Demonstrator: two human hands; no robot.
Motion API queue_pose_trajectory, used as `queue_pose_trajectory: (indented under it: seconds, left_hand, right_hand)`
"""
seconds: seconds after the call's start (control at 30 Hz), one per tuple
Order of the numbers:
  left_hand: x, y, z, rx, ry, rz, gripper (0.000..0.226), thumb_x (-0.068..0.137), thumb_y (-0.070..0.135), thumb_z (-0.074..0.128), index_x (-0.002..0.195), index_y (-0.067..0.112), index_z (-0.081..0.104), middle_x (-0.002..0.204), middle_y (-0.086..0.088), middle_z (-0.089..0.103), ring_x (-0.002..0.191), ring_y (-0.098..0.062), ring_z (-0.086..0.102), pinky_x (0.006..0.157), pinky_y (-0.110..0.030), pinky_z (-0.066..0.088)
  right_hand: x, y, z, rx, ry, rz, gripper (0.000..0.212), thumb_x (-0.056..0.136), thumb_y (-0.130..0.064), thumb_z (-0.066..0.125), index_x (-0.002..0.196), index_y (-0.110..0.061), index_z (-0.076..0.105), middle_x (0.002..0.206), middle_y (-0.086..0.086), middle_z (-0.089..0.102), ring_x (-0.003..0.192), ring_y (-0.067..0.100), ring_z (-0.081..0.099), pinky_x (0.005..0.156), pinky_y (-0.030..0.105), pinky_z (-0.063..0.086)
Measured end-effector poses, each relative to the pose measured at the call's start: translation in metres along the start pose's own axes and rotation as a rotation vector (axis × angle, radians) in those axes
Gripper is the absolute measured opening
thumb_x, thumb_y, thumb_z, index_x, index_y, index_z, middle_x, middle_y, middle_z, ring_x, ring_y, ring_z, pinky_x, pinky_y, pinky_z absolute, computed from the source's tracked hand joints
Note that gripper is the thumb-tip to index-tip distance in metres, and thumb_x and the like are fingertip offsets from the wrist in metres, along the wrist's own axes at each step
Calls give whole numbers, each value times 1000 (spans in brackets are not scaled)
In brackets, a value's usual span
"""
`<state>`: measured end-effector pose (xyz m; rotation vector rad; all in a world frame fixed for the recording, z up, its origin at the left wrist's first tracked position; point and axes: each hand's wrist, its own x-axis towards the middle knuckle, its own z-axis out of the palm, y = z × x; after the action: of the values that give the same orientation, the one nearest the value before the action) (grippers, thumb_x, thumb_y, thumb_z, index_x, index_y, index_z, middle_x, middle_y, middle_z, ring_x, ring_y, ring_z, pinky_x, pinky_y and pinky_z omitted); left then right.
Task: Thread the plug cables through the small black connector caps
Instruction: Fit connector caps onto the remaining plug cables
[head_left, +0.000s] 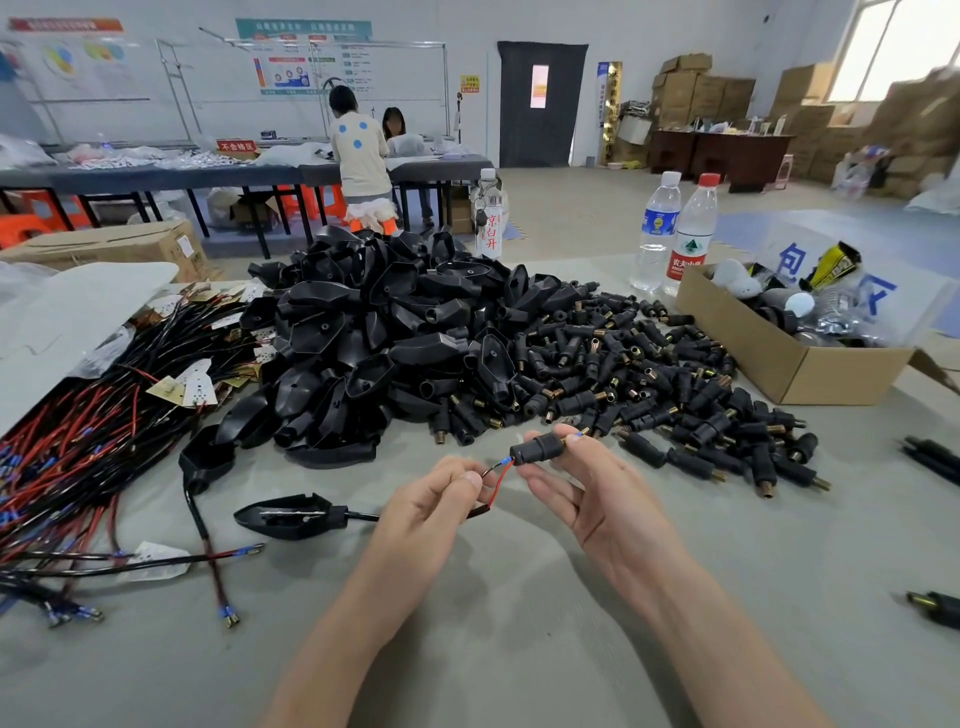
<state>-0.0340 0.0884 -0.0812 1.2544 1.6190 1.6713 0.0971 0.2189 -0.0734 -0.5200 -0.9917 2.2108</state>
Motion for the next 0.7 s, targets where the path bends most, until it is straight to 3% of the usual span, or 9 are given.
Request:
queue_pose_trajectory:
  seconds: [0.1, 0.2, 0.27, 0.37, 0.47, 0.57, 0.63, 0.7]
  left_hand:
    - [0, 1, 0, 29, -5, 31, 35, 97, 27, 45, 85, -1, 61, 96, -6, 62, 93, -17, 60, 94, -27, 49]
    - [-2, 3, 2, 116, 5, 70, 36, 95, 26, 48, 74, -4, 52, 94, -3, 59, 88, -30, 54, 83, -39, 46]
    - [-4, 4, 5, 183, 2, 87, 39, 94, 26, 49, 72, -5, 52, 93, 3, 59, 80, -31, 51, 69, -29, 40]
    - [-6, 6, 6, 246, 12, 119, 39, 94, 27, 49, 69, -2, 50, 92, 7, 58, 66, -17, 45, 60, -14, 33]
    - [-6, 6, 4, 241, 11, 117, 37, 94, 27, 49, 68, 1, 50, 89, 3, 56, 63, -13, 44, 58, -18, 34]
    - [-6, 4, 5, 224, -26, 37, 38, 93, 35, 48, 73, 3, 51, 87, -9, 55, 78, -34, 54, 68, -39, 42]
    - [-6, 1, 6, 236, -17, -11, 38, 94, 43, 49, 79, 10, 60, 84, -11, 59, 77, -31, 57, 64, -30, 42]
    - [-6, 0, 4, 233, 30, -36, 28, 99, 44, 52, 83, 24, 64, 82, -3, 68, 77, -16, 64, 68, -18, 45]
  right_hand:
    - [-1, -1, 1, -12, -7, 10, 22, 102, -18, 53, 118, -6, 60, 116, 20, 72, 101, 36, 72, 76, 29, 60]
    - [-1, 0, 1, -30, 21, 31, 22, 100, -19, 56, 116, -5, 63, 115, 20, 72, 99, 35, 73, 73, 28, 61]
    - [-1, 1, 1, -44, 48, 41, 23, 99, -18, 58, 116, -3, 64, 113, 22, 72, 95, 34, 74, 71, 27, 61]
    - [0, 2, 1, -45, 63, 39, 24, 99, -17, 58, 116, -1, 64, 110, 25, 72, 89, 34, 75, 68, 27, 61]
    - [-2, 2, 3, -38, 31, 58, 25, 98, -17, 59, 117, -1, 63, 108, 24, 73, 89, 34, 75, 68, 27, 61]
    - [-4, 6, 6, -48, -31, 100, 26, 98, -18, 60, 117, -1, 64, 111, 24, 72, 92, 34, 74, 70, 27, 60]
    - [-4, 7, 7, -45, -23, 104, 25, 98, -17, 60, 117, -1, 64, 113, 24, 71, 95, 35, 74, 71, 27, 60]
    - [-3, 6, 6, -26, 2, 91, 26, 99, -17, 58, 118, -1, 62, 114, 25, 71, 97, 37, 73, 71, 28, 60]
